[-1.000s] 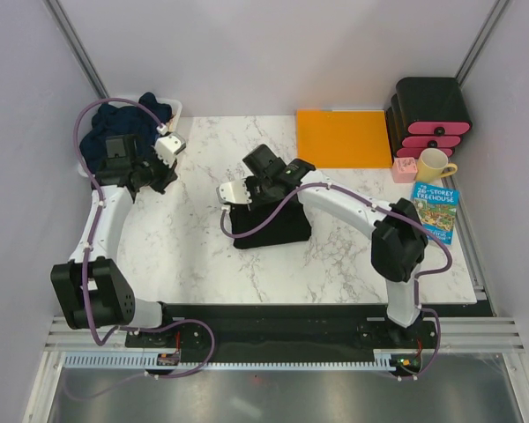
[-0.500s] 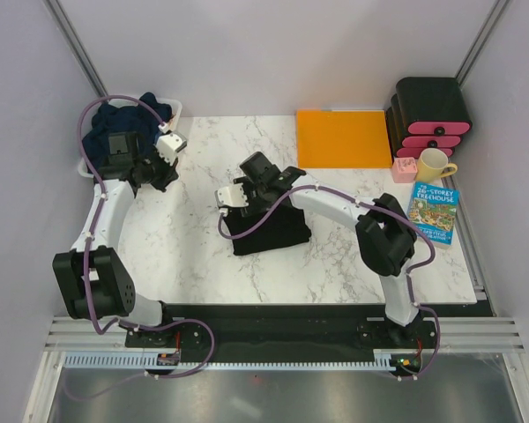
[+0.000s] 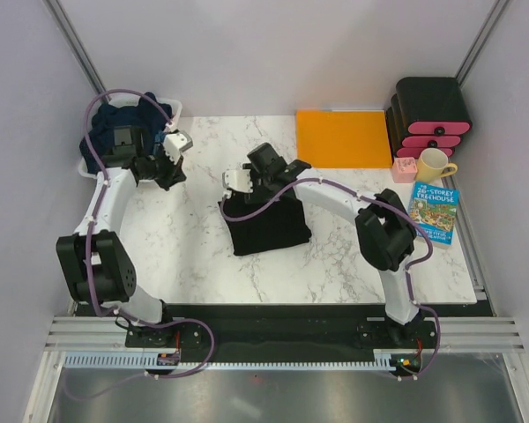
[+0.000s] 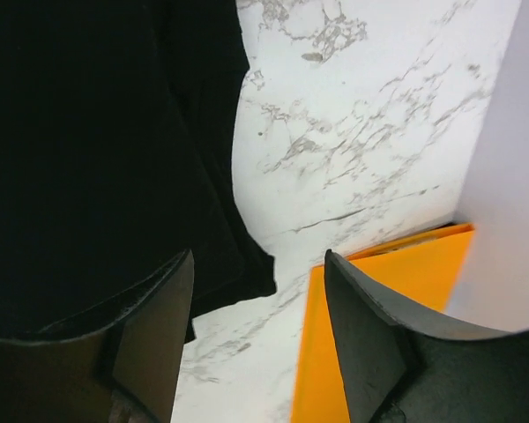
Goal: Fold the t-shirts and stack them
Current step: Fold the tshirt
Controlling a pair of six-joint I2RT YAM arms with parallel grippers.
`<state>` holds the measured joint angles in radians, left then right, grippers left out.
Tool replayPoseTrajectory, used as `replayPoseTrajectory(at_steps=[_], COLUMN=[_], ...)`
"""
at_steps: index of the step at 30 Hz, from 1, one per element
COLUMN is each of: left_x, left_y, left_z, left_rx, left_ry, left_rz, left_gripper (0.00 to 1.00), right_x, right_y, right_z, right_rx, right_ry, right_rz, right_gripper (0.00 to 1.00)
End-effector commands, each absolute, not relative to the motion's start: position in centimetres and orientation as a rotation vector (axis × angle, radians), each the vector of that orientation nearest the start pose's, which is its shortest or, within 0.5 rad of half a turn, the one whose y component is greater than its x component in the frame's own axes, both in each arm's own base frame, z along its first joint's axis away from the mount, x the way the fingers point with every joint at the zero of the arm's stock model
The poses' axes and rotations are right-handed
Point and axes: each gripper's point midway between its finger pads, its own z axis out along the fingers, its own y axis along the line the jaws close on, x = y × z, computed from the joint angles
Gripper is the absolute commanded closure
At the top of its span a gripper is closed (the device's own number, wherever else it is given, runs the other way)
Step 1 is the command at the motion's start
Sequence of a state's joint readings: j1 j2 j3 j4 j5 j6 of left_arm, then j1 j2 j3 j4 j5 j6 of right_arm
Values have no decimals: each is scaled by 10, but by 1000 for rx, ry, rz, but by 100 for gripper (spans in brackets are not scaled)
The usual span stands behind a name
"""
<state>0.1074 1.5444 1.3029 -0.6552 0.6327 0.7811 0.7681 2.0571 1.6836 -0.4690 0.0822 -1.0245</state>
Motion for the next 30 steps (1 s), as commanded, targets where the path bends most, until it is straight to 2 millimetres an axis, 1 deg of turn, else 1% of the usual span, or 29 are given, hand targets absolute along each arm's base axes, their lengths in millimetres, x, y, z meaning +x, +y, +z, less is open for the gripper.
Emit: replayPoseTrajectory(at_steps=[1,2,3,4,5,6,7,8,9,10,11,12,13,14,15,16,17,18,19,20,21,22,24,27,28,30], left_x=[364,356,354,352,353,350,348,349,347,347,350,348,349,354,354,356,361,362,364,369,370,371,374,376,376,376], left_y=[-88,-95,-99,-107,-109,-121,-130,-134,-142,-145,-147,-150,-151,-152,-153,-152,-153,-154,-153,-154,-155,-154,-156,-158,-158,-160], left_z=[157,155,152,150,146,146,145,143,142,142,138,136,132,136,131,130,133,130,130,133,134,130,133,132,131,130], left_rx=[1243,1257,1265,1266,1253,1271,1285,1294,1309,1316,1321,1331,1335,1340,1338,1342,1346,1345,1345,1342,1339,1341,1345,1354,1355,1362], left_ry=[1990,1996,2000,1991,2006,2001,1992,1995,1997,1994,2002,2015,2038,2031,2055,2064,2059,2073,2083,2077,2083,2096,2098,2109,2113,2119], left_rz=[-643,-706,-733,-782,-811,-845,-881,-894,-910,-922,-933,-947,-950,-941,-965,-954,-942,-945,-935,-924,-924,-924,-918,-912,-908,-909], left_gripper=[98,98,98,98,98,98,92,86,81,80,80,79,72,66,59,58,57,54,42,32,6,0,0,0,0,0], right_x=[454,457,451,457,457,458,457,456,456,453,451,449,441,437,432,426,424,421,419,418,418,419,422,430,433,438], right_y=[317,311,315,299,295,288,284,282,279,279,279,279,282,284,286,289,290,291,292,292,291,291,289,286,285,283], right_z=[145,153,152,146,143,140,134,130,130,122,118,114,108,106,103,97,96,93,91,88,86,82,74,72,70,67], right_rx=[-1538,-1490,-1471,-1405,-1375,-1348,-1335,-1327,-1312,-1319,-1323,-1332,-1349,-1382,-1394,-1397,-1408,-1411,-1413,-1415,-1418,-1421,-1428,-1420,-1416,-1410], right_ry=[1813,1863,1889,1976,2007,2025,2056,2069,2069,2091,2099,2104,2116,2098,2099,2105,2095,2098,2097,2101,2102,2107,2118,2113,2113,2121], right_rz=[43,108,263,329,391,476,537,583,667,713,747,787,855,891,931,989,1009,1030,1054,1059,1058,1059,1042,1024,1022,1005], right_gripper=[32,32,33,32,32,32,32,32,32,32,32,32,32,33,33,34,35,35,35,36,36,36,37,38,40,42])
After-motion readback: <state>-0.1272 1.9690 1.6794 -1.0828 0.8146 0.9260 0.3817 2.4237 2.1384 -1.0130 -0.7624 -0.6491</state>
